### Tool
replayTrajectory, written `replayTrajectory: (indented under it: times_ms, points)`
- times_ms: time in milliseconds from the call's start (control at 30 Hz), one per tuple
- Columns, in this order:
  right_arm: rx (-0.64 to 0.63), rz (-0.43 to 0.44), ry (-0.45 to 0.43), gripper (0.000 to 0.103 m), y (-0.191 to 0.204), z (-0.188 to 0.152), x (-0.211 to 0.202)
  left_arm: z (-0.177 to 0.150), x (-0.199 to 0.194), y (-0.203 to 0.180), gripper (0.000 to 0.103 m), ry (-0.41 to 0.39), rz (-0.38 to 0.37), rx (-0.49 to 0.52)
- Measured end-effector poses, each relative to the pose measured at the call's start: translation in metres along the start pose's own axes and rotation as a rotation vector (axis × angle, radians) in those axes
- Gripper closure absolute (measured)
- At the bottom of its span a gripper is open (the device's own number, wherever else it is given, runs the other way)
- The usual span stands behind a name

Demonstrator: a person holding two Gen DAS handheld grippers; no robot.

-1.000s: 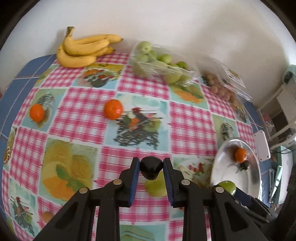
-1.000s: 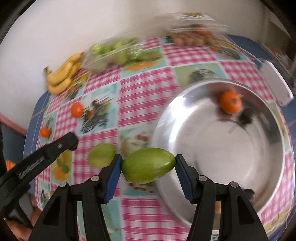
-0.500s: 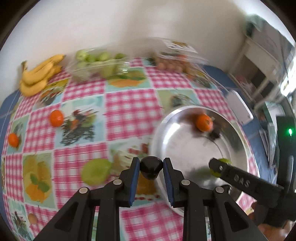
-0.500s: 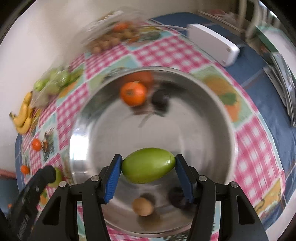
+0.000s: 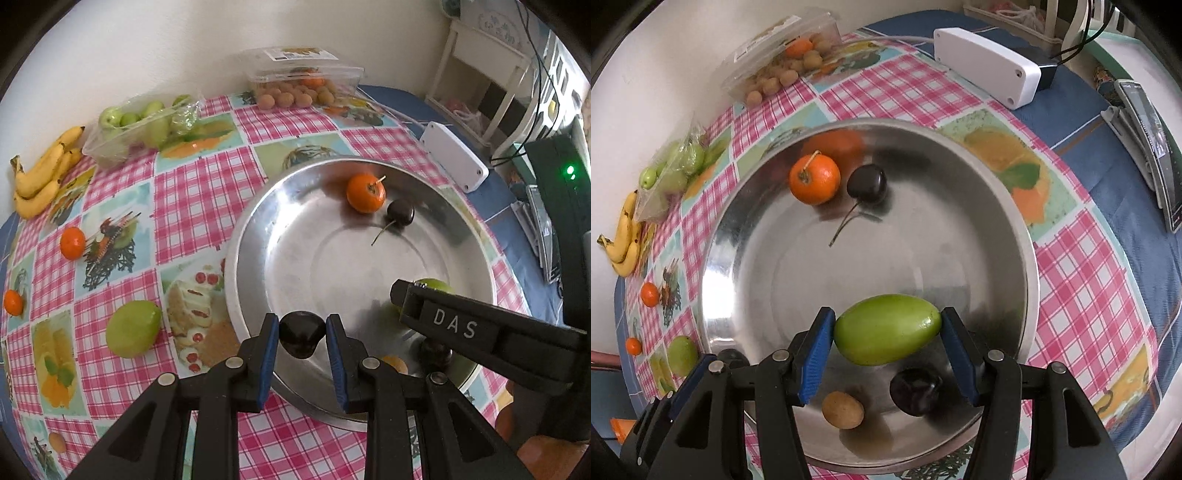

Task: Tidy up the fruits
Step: 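Carry the dark plum and green mango into the steel bowl and release both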

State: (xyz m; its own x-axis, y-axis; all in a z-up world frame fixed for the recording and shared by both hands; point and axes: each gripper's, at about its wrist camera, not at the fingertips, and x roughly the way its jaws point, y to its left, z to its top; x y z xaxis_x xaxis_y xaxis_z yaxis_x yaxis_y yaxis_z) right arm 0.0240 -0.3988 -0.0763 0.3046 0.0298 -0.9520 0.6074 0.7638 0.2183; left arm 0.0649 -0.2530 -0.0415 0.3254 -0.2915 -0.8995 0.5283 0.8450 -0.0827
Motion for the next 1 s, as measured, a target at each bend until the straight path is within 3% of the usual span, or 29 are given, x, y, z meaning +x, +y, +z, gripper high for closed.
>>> replayTrajectory:
  times_ms: [600, 733, 1000]
  points:
    - [-0.001, -0.006, -0.001, 0.042, 0.001, 0.001, 0.003, -0.005, 0.009, 0.000, 0.072, 0.039, -0.004, 0.002]
    - [0.007, 0.005, -0.018, 0.040, 0.000, 0.002, 0.002, -0.004, 0.006, 0.000, 0.060, 0.035, -0.024, -0.001]
    - [-0.012, 0.015, -0.062, 0.036, 0.005, 0.002, -0.006, 0.000, -0.007, 0.011, 0.051, 0.012, -0.026, -0.039]
